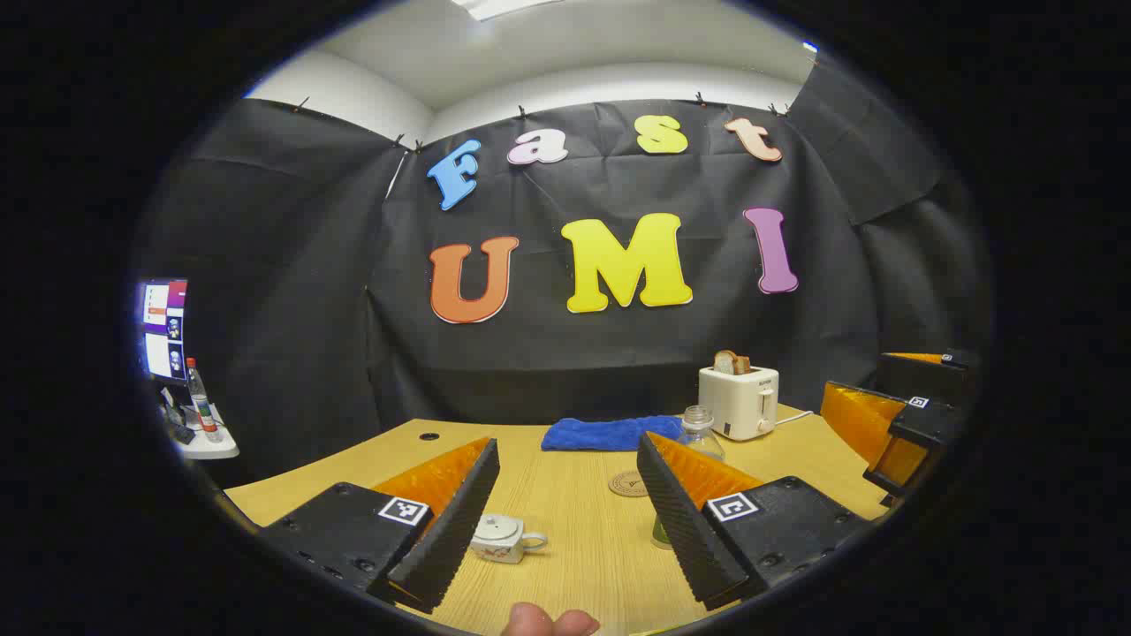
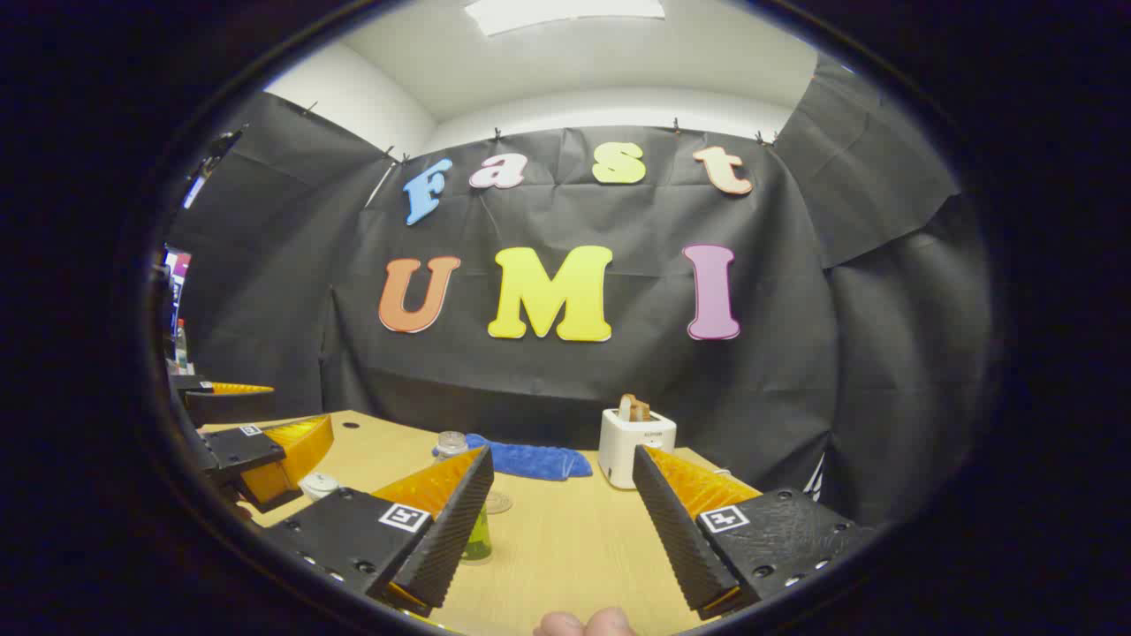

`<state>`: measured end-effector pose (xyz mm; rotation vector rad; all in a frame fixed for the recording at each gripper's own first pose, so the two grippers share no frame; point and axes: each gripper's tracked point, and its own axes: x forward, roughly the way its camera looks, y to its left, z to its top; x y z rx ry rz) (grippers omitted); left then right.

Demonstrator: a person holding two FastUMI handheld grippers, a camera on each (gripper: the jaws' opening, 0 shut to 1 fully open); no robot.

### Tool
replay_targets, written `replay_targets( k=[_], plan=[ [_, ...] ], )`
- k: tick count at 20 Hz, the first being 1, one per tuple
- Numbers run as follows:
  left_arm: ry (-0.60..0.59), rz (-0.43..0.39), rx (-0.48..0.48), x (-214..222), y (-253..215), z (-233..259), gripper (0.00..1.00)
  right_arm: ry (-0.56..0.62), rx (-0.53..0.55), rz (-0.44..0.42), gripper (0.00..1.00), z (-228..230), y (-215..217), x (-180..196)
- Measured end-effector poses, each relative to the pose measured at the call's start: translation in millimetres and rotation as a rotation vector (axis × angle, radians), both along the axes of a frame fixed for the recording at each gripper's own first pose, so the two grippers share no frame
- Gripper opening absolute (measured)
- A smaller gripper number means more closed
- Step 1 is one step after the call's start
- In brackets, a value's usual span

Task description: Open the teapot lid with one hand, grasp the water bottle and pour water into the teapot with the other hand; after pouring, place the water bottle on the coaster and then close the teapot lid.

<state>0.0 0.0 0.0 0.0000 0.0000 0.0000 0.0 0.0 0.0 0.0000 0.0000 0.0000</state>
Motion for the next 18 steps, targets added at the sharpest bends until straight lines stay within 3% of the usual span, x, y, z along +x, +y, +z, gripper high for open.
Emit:
replay_targets(
  k=[18],
  plan=[
    [0.043,0.021,-0.020,12.1,23.6,-18.3,0.98,-0.019,-0.006,-0.004,0.94,4.9,12.0,0.7]
  ],
)
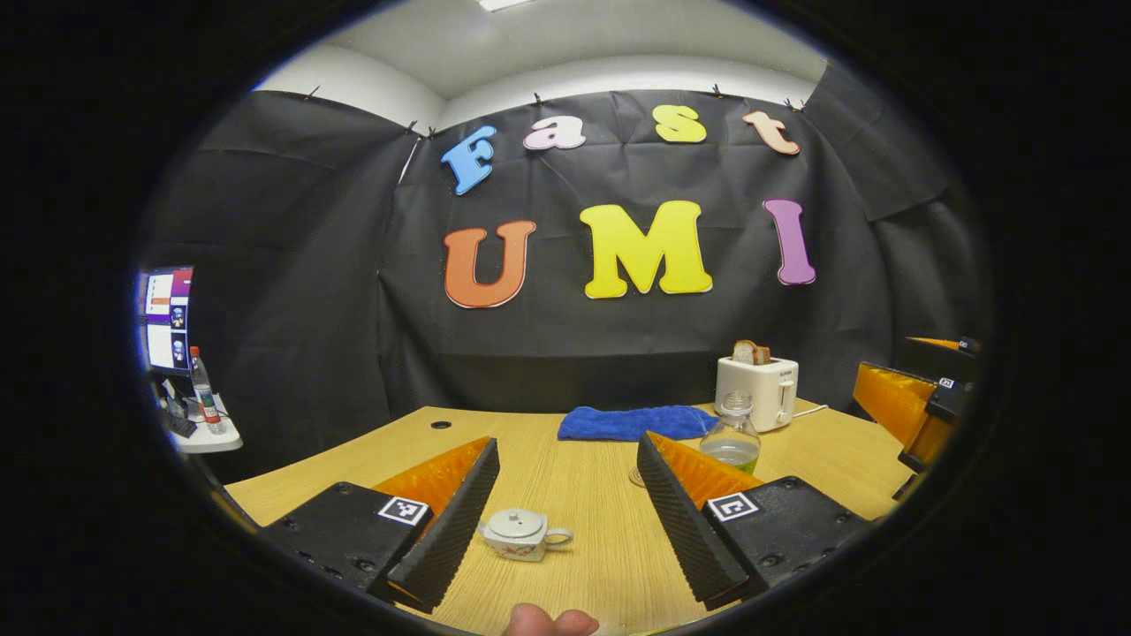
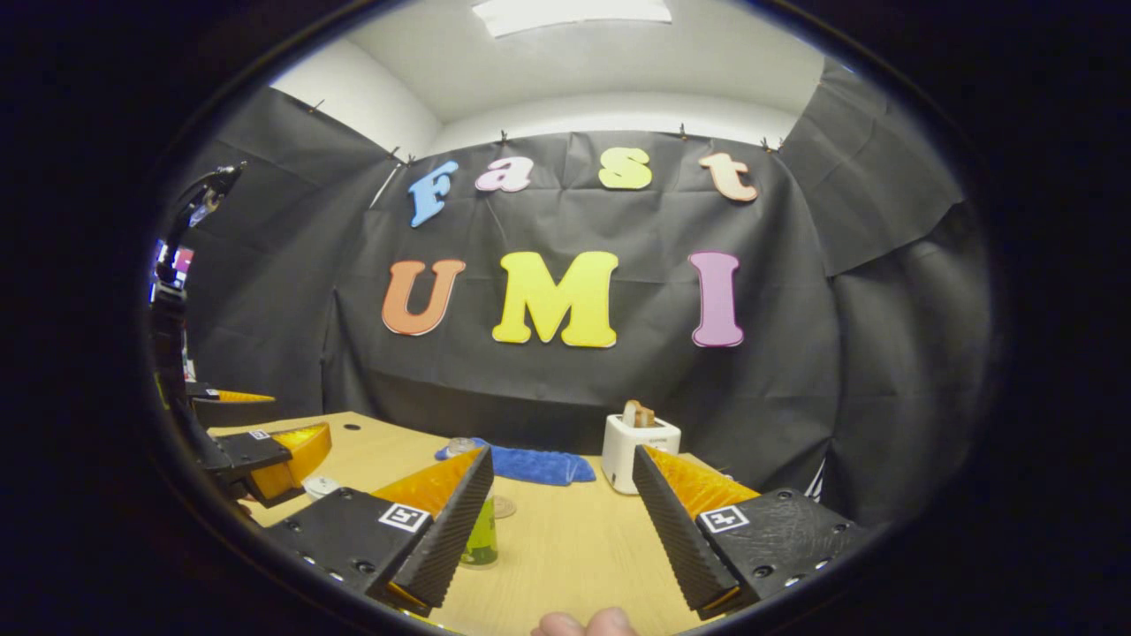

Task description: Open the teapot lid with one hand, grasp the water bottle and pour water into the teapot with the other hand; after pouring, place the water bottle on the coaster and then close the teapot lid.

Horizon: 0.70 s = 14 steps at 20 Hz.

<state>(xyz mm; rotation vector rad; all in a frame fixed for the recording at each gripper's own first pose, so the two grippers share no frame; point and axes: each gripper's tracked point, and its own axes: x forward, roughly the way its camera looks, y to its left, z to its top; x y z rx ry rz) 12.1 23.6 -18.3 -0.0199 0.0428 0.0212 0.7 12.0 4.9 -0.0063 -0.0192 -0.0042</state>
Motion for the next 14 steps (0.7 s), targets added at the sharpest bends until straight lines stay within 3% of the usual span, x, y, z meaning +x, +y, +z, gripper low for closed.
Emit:
replay_targets(
  k=[14],
  plan=[
    [0.016,0.006,-0.005,2.8,9.2,-6.5,0.99,0.002,-0.006,0.005,0.95,-3.9,2.9,1.8]
  ],
)
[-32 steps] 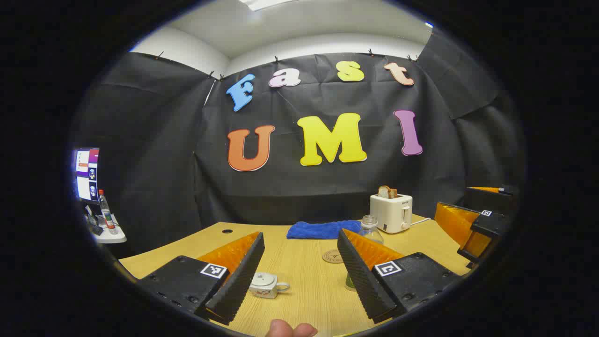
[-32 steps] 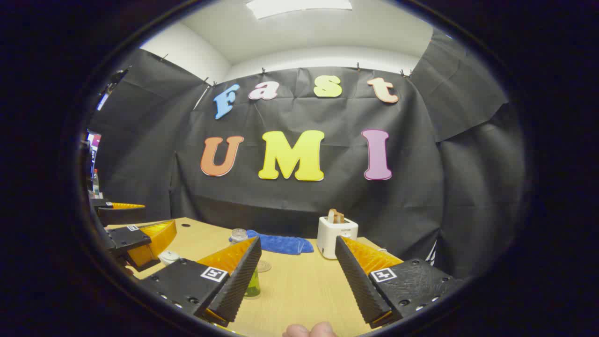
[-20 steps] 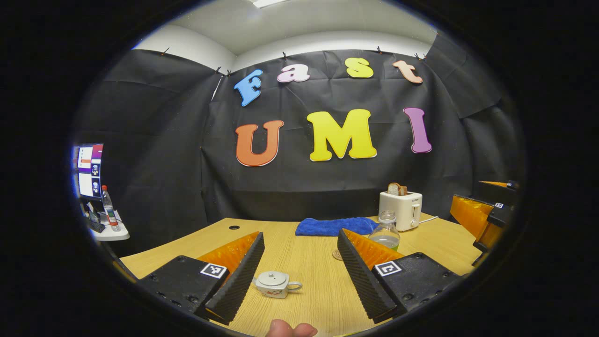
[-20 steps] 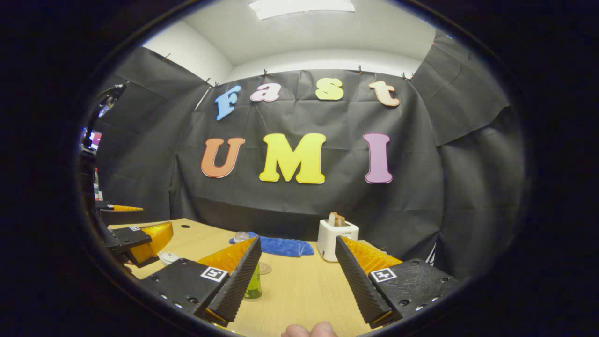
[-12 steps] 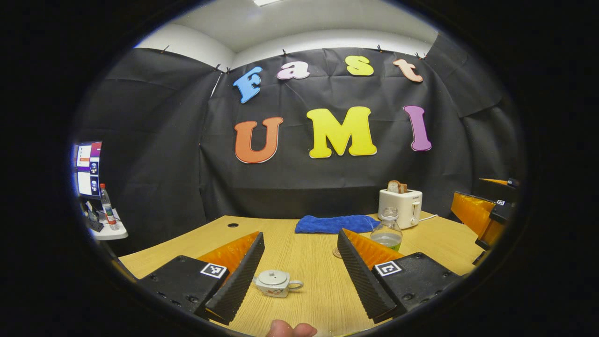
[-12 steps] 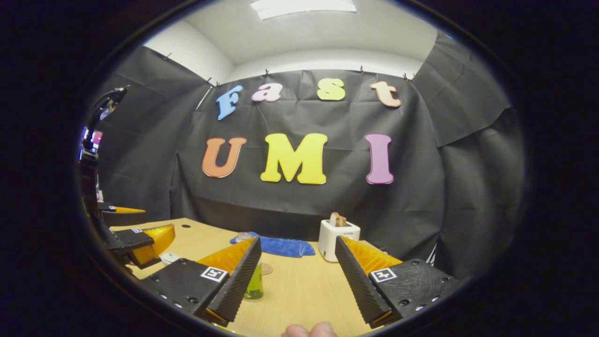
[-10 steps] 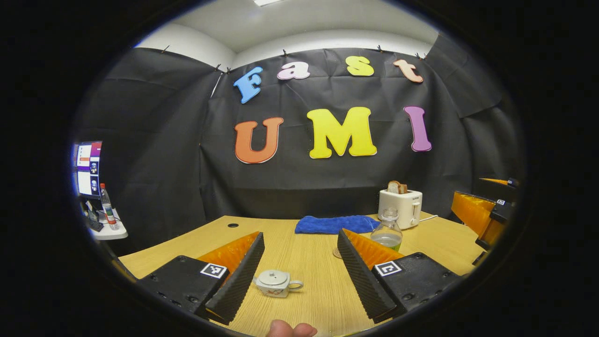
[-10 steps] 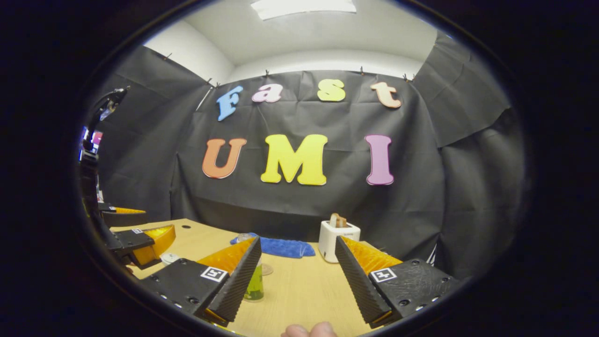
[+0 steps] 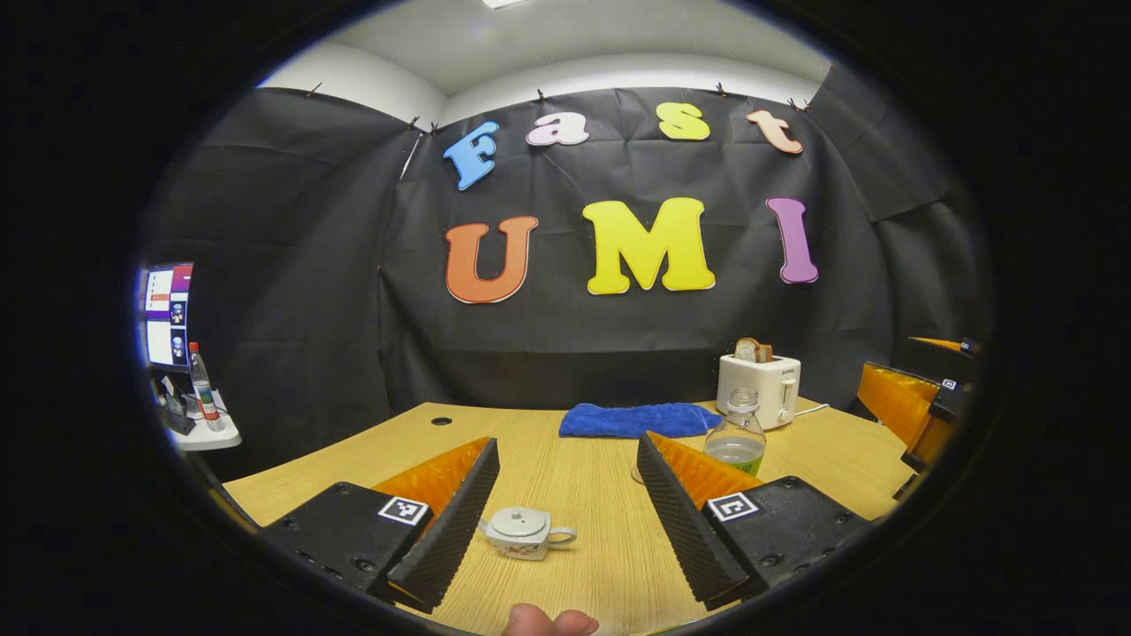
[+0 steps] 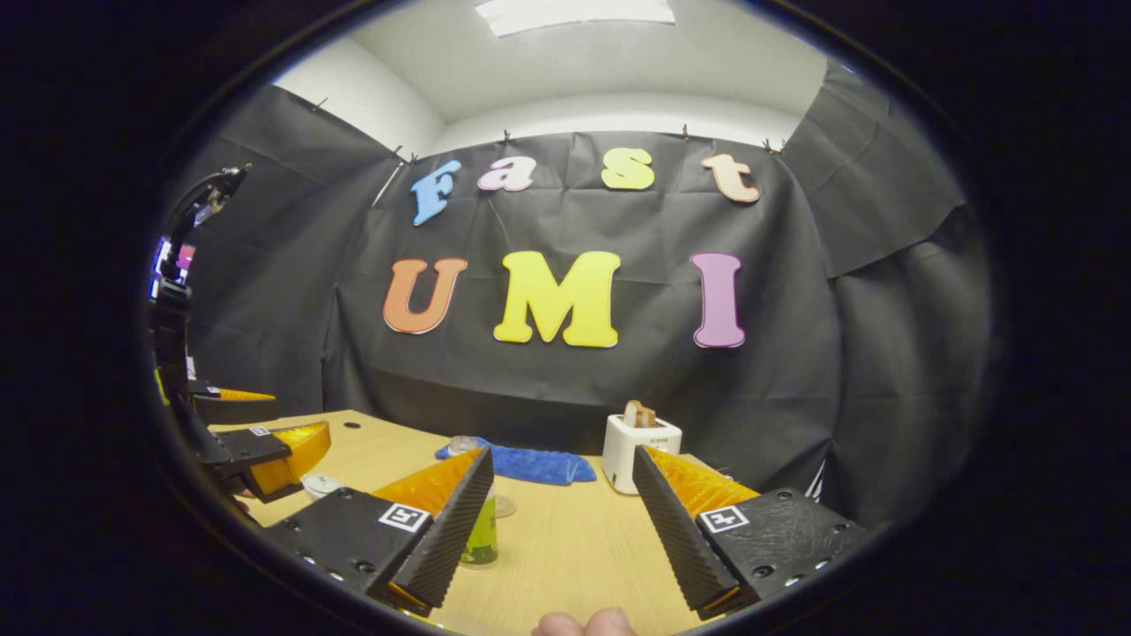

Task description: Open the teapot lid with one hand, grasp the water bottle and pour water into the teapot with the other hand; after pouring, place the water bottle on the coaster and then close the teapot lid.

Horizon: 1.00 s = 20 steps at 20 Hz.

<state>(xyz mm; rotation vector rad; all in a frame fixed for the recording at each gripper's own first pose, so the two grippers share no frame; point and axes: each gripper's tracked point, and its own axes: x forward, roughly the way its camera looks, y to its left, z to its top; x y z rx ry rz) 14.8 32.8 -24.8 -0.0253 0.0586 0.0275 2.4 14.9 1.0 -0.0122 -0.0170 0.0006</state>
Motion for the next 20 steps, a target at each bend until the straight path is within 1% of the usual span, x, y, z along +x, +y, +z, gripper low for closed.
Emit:
replay_targets(
  k=[4,9,10,11,13,14,15,20],
  plan=[
    [0.017,0.018,-0.007,5.7,8.1,-8.2,0.99,0.013,-0.001,0.006,0.95,-9.0,1.7,2.6],
    [0.069,0.034,0.026,13.2,18.4,-28.1,0.99,0.042,0.014,0.025,0.95,-30.1,2.5,8.6],
    [0.086,0.038,0.028,14.3,20.4,-34.7,0.98,0.052,0.009,0.028,0.96,-35.3,0.9,10.4],
    [0.104,0.042,0.023,14.0,24.3,-42.1,0.98,0.062,0.005,0.031,0.95,-42.1,-2.7,12.7],
    [0.144,0.028,0.013,14.4,26.9,-55.0,0.98,0.088,0.029,0.034,0.95,-53.1,-10.3,18.3],
    [0.170,0.027,0.010,14.7,30.1,-63.4,0.98,0.103,0.047,0.039,0.96,-58.7,-13.1,21.3],
    [0.193,0.023,0.005,15.0,31.9,-69.9,0.99,0.112,0.059,0.038,0.95,-62.4,-17.4,23.0],
    [0.279,-0.009,0.014,16.6,32.8,-96.2,0.99,0.134,0.069,0.032,0.95,-76.5,-32.7,23.5]
  ],
)
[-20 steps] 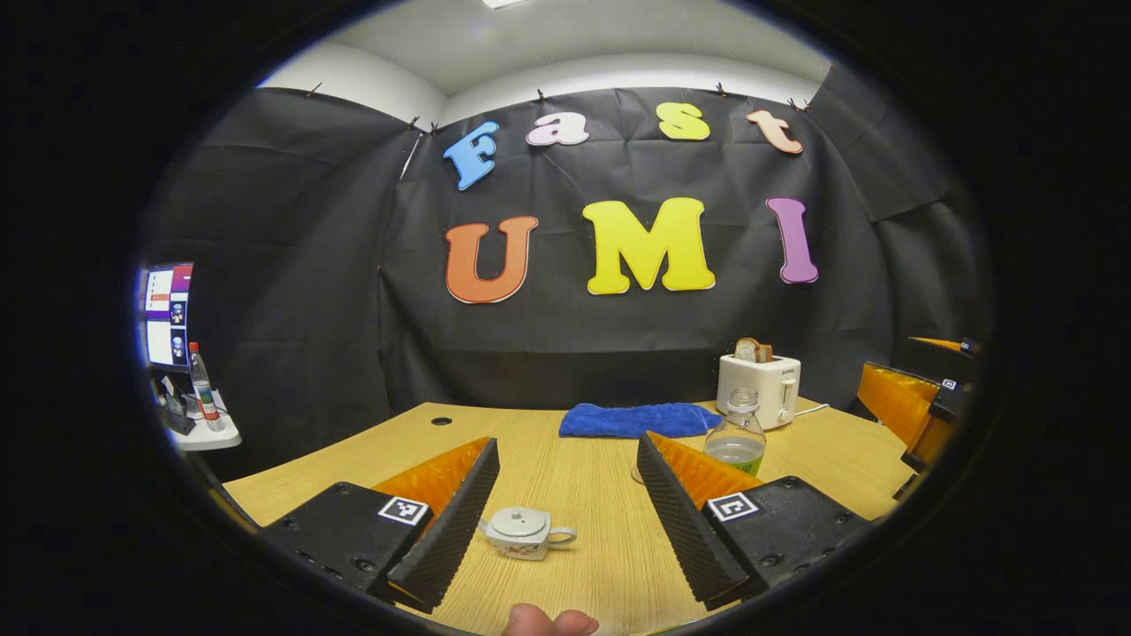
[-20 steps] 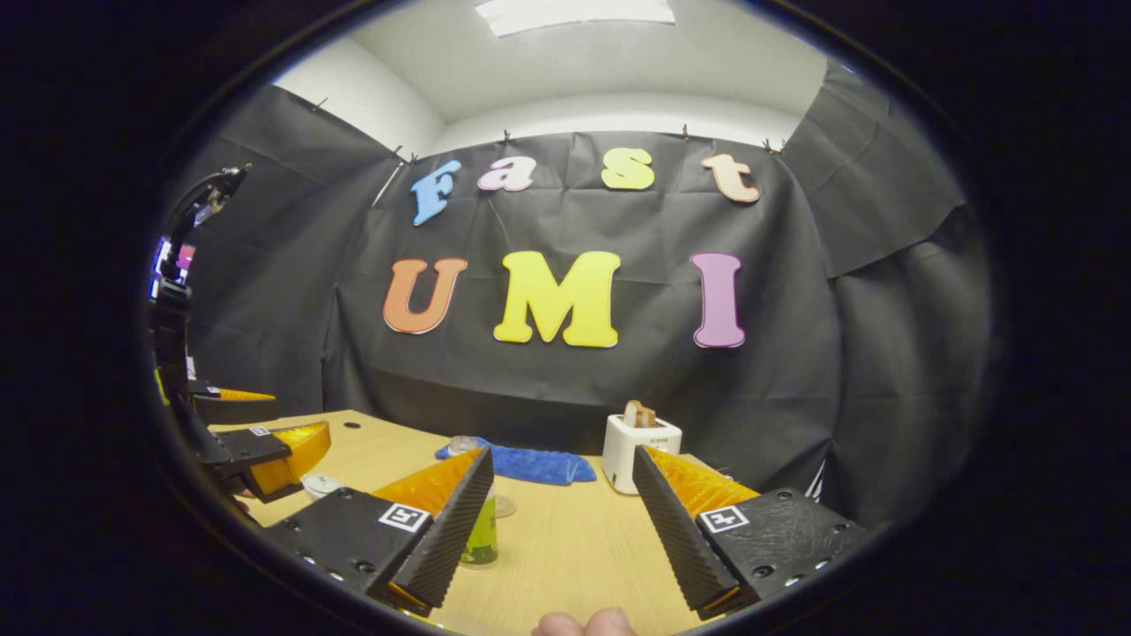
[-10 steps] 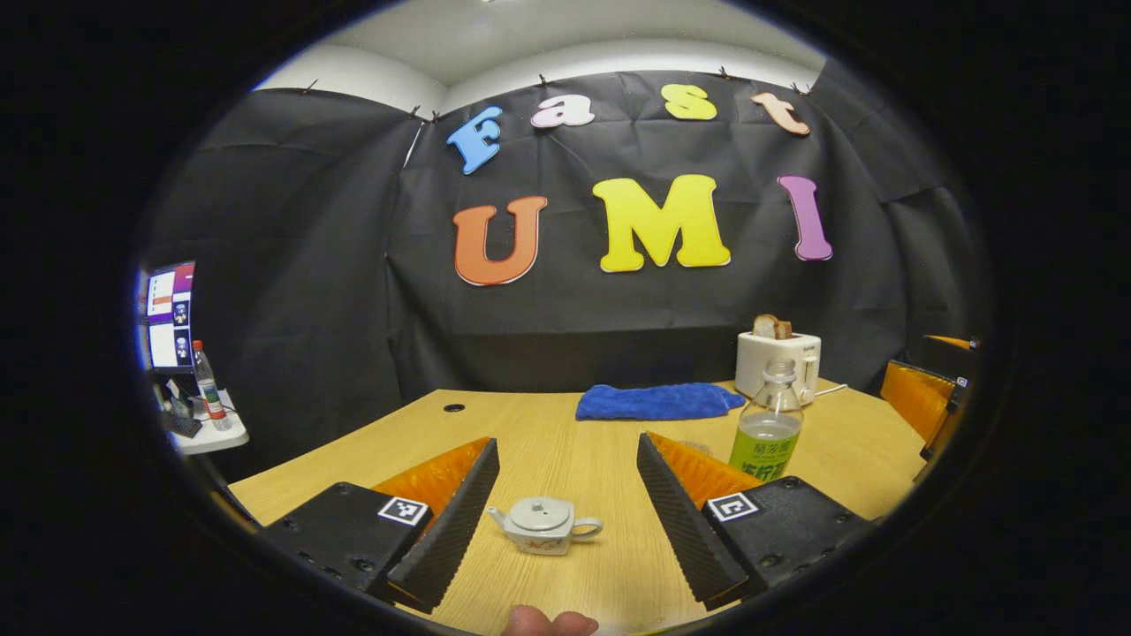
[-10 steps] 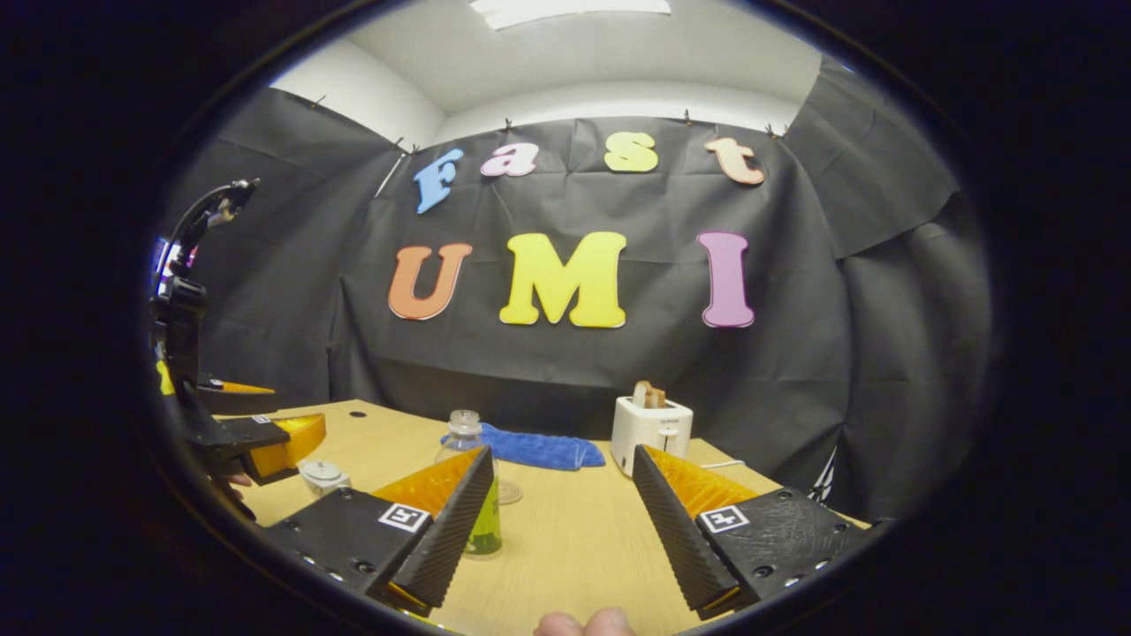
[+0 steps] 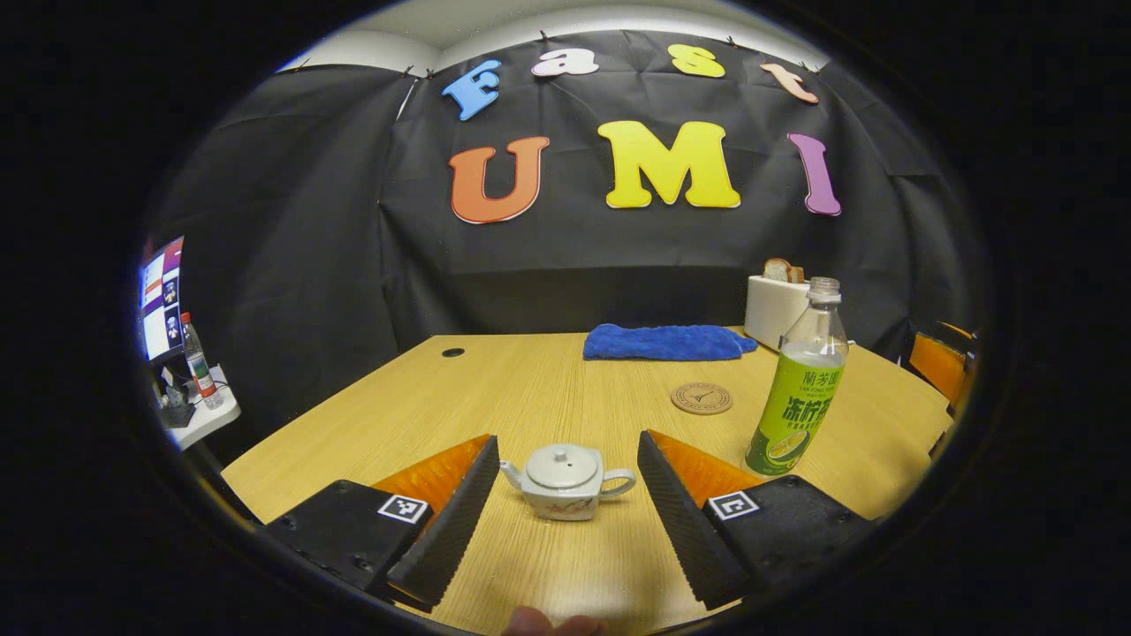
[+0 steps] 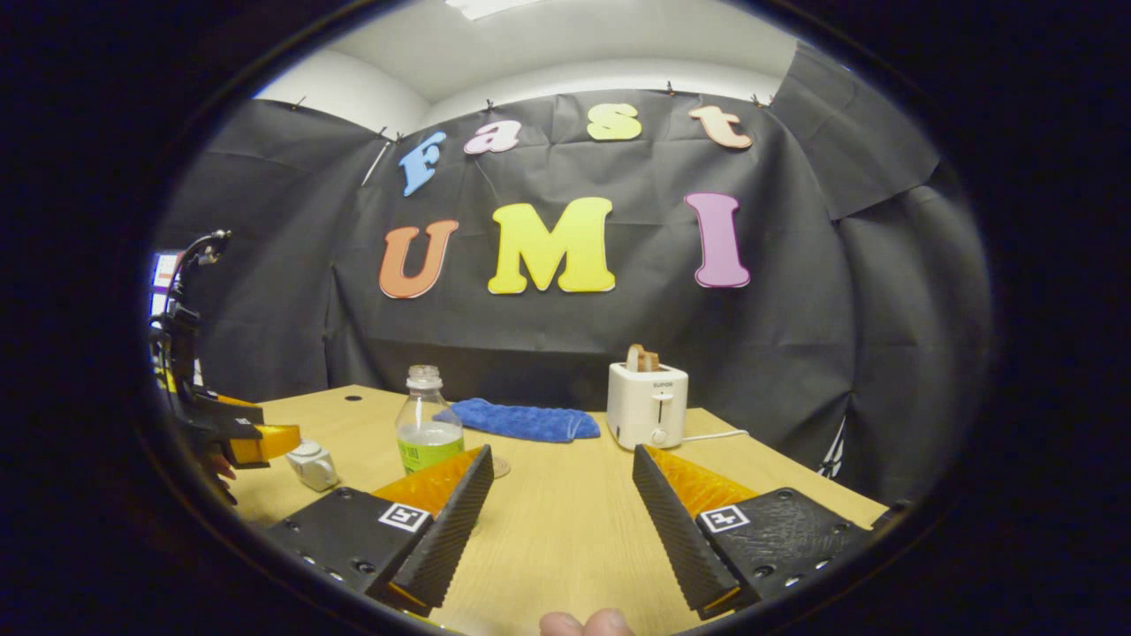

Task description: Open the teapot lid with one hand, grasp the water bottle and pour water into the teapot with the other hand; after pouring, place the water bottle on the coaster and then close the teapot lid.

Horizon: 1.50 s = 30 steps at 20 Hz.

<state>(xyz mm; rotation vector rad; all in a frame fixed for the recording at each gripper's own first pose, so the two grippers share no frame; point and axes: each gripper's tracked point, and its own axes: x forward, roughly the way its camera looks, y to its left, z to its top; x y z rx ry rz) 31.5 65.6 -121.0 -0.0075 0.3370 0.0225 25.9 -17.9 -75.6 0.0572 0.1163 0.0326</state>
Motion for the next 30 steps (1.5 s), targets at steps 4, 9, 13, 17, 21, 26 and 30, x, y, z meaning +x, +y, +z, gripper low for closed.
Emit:
replay_targets(
  k=[4,9,13,17,21,26,30],
  plan=[
    [0.043,-0.017,-0.007,11.9,-2.3,-10.1,0.98,0.033,0.014,-0.005,0.95,-12.0,-9.0,-1.9],
    [0.081,-0.049,-0.006,28.1,-5.8,-21.1,0.88,0.045,0.013,-0.019,0.95,-16.5,-18.8,-4.2],
    [0.090,-0.034,0.000,33.9,-0.8,-24.9,0.73,0.056,0.019,-0.026,0.95,-21.2,-23.0,-5.2],
    [0.091,-0.006,0.018,36.6,6.9,-25.8,0.58,0.072,0.032,-0.025,0.95,-25.9,-24.3,-4.5],
    [0.075,0.023,0.034,41.4,11.2,-26.4,0.28,0.080,0.035,-0.024,0.95,-30.0,-24.5,-5.2],
    [0.034,0.007,0.022,46.1,9.2,-21.9,0.04,0.094,0.037,-0.019,0.95,-35.7,-24.0,-5.8],
    [0.016,-0.004,0.006,42.5,9.9,-13.2,0.03,0.099,0.037,0.005,0.96,-36.9,-17.8,-3.8]
  ],
)
